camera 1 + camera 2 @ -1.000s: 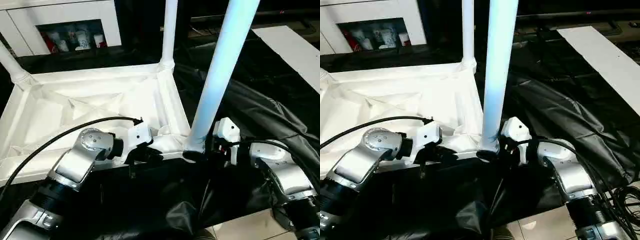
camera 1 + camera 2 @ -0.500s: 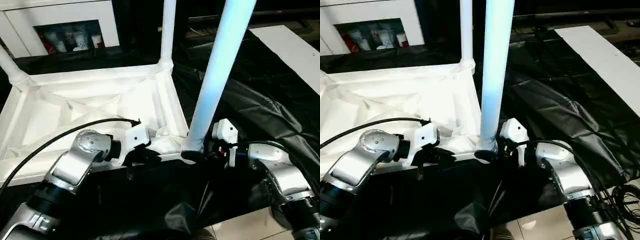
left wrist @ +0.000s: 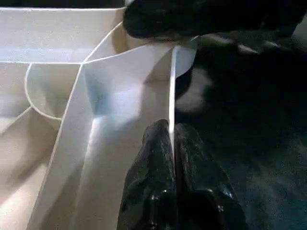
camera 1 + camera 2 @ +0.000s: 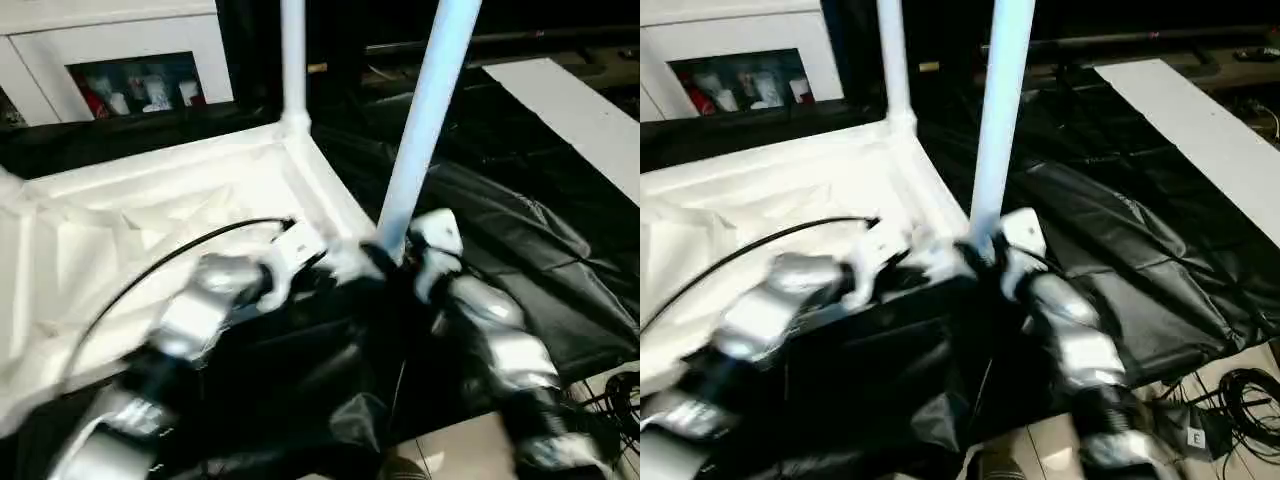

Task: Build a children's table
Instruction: Rotate leg to tighten

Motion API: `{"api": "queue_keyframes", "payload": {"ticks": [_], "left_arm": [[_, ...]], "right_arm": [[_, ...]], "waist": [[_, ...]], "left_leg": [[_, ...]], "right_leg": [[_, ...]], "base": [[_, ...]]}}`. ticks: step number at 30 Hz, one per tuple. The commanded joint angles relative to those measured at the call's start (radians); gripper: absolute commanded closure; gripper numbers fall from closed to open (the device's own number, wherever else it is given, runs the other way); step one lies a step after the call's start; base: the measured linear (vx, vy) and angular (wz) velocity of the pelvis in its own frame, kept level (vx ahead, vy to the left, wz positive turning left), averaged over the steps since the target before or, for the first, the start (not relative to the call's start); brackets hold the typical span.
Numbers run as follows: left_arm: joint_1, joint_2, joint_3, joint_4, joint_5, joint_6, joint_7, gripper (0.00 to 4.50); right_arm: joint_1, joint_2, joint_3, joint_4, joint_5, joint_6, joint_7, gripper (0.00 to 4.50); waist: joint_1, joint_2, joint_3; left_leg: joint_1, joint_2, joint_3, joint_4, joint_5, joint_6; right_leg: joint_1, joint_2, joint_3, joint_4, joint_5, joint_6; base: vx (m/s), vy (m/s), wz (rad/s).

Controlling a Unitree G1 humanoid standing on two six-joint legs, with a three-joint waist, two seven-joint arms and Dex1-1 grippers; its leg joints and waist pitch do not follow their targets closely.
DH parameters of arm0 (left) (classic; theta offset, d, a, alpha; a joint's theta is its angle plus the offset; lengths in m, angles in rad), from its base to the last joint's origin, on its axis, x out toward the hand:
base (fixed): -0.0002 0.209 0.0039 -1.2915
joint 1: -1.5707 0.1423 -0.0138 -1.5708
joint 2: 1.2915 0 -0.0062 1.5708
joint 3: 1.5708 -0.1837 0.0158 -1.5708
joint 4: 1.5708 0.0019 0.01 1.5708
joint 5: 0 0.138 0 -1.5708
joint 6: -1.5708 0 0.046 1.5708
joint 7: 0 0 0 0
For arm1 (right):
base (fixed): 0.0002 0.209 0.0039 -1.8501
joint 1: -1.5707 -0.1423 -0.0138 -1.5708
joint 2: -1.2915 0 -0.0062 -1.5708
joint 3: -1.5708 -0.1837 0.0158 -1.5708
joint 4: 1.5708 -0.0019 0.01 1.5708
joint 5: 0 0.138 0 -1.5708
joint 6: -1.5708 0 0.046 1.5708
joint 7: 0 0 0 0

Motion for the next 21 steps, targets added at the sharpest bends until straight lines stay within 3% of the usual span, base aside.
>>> {"api": "queue_keyframes", "payload": {"ticks": [1,5,6,9,11,13,14,16,19,21], "left_arm": [[0.024,-0.023,-0.015,0.100,0.018,0.011,0.072,4.50],[0.009,-0.033,-0.017,0.134,0.036,0.006,0.075,4.50],[0.010,-0.030,-0.018,0.134,0.039,0.007,0.072,4.50],[0.016,-0.003,-0.025,0.124,0.049,0.000,0.055,4.50],[0.020,0.007,-0.027,0.117,0.047,-0.013,0.041,4.50],[0.029,0.025,-0.034,0.101,0.045,-0.029,0.011,4.50],[0.048,0.054,-0.046,0.061,0.041,-0.025,-0.037,4.50],[0.069,0.091,-0.066,0.019,0.035,-0.048,-0.102,4.50],[0.087,0.116,-0.070,-0.019,0.018,-0.032,-0.149,4.50],[0.105,0.148,-0.077,-0.054,-0.009,-0.040,-0.217,4.50]], "right_arm": [[0.004,0.028,0.011,0.054,-0.027,0.030,-0.060,1.84],[-0.003,0.042,0.043,0.042,-0.046,-0.019,-0.007,1.84],[0.003,0.039,0.048,0.026,-0.039,-0.035,0.026,1.84],[0.024,0.016,0.042,-0.048,0.033,-0.068,0.143,1.14],[0.028,0.003,0.037,-0.062,0.045,-0.065,0.161,1.11],[0.030,-0.029,0.036,-0.082,0.053,-0.069,0.187,0.79],[0.030,-0.081,0.037,-0.103,0.052,-0.078,0.235,0.72],[0.029,-0.132,0.039,-0.122,0.056,-0.074,0.298,0.58],[0.032,-0.177,0.048,-0.134,0.067,-0.061,0.372,0.47],[0.038,-0.227,0.062,-0.134,0.068,-0.089,0.467,0.47]], "waist": [[0.002,-0.011,-0.044],[0.004,-0.013,-0.049],[0.004,-0.017,-0.050],[0.010,-0.021,-0.051],[0.014,-0.024,-0.052],[0.011,-0.025,-0.053],[0.013,-0.027,-0.052],[0.010,-0.026,-0.053],[0.007,-0.023,-0.054],[0.009,-0.019,-0.058]], "left_leg": [[0.000,0.024,-0.008,-0.069,-0.204,0.027],[-0.006,0.025,-0.007,-0.069,-0.178,0.041],[-0.006,0.025,-0.006,-0.069,-0.182,0.047],[-0.006,0.027,-0.004,-0.067,-0.173,0.067],[-0.010,0.026,-0.003,-0.066,-0.152,0.081],[-0.018,0.024,-0.006,-0.068,-0.131,0.084],[-0.013,0.026,-0.006,-0.067,-0.134,0.085],[-0.017,0.027,-0.006,-0.067,-0.132,0.086],[-0.010,0.028,-0.001,-0.064,-0.102,0.101],[-0.014,0.029,-0.002,-0.062,-0.069,0.108]], "right_leg": [[0.031,-0.065,0.043,-0.096,-0.404,-0.141],[0.036,-0.065,0.044,-0.090,-0.331,-0.152],[0.036,-0.065,0.044,-0.090,-0.324,-0.154],[0.037,-0.068,0.046,-0.090,-0.322,-0.154],[0.041,-0.068,0.046,-0.087,-0.300,-0.155],[0.046,-0.067,0.041,-0.085,-0.296,-0.154],[0.045,-0.068,0.041,-0.087,-0.305,-0.152],[0.046,-0.069,0.042,-0.085,-0.308,-0.152],[0.041,-0.064,0.044,-0.080,-0.235,-0.188],[0.047,-0.064,0.043,-0.070,-0.162,-0.213]], "base": [[0.000,0.000,0.00],[0.000,0.000,0.00],[0.000,0.000,0.00],[0.000,0.000,0.00],[0.000,0.000,0.00],[0.000,0.000,0.00],[0.000,0.000,0.00],[0.000,0.000,0.00],[0.000,0.000,0.00],[0.000,0.000,0.00]]}}
